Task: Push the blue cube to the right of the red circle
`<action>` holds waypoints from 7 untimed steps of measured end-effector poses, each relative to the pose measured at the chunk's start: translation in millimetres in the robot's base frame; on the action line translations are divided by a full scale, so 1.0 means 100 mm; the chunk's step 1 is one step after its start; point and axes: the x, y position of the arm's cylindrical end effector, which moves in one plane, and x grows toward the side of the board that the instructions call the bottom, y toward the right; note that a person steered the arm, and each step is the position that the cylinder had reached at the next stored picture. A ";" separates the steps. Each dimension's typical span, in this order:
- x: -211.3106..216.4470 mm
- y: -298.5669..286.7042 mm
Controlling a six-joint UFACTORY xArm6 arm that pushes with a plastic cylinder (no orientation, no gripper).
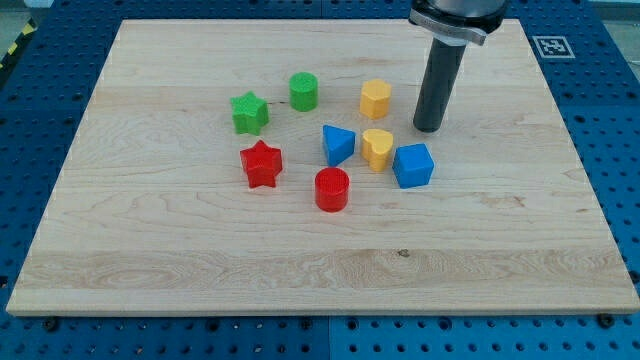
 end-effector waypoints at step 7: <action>0.61 -0.11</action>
